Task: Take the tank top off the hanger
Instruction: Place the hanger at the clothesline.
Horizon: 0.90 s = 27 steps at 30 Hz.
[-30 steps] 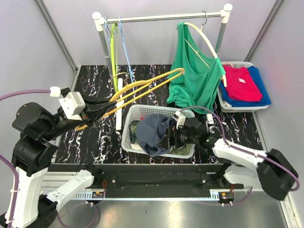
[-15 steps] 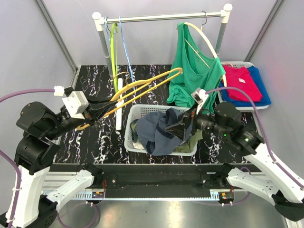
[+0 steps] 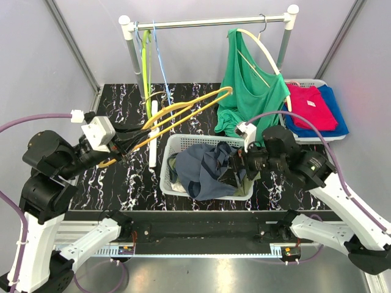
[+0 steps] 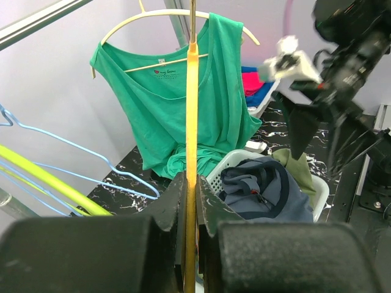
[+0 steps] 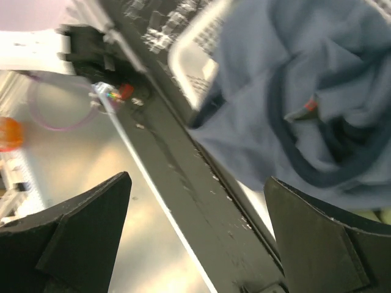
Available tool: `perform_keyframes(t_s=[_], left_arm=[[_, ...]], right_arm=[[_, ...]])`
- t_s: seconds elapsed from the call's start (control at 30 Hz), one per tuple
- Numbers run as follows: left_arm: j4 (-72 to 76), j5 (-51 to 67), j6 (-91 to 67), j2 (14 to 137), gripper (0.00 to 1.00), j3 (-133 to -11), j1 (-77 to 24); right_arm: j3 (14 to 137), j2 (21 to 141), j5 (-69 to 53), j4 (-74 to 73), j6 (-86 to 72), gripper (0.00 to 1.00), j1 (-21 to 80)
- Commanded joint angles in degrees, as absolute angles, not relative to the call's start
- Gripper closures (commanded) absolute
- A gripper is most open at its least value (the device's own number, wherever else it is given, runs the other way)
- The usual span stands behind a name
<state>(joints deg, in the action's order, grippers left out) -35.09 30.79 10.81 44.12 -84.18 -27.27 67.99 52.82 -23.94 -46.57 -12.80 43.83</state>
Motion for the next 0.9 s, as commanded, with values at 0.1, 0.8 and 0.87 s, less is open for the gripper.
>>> perform_keyframes(t_s=[0.1,0.8,0.87], left_arm=[[-36.3,37.5,13.4,44.6,1.00,-85.3,-27.2],[-56.7,68.4,22.0,52.9,1.00,-88.2,-27.2],[-56.7,69.5,21.9,53.2,1.00,-88.4,-27.2]], right_arm=[[76.9,41.1,-13.0,-45.1,-2.7,0.00,43.8],[81.5,47.9,-32.8,-49.6,9.1,0.00,43.9],[81.3,48.8,-33.7,-49.5,9.0,0.03,43.8]])
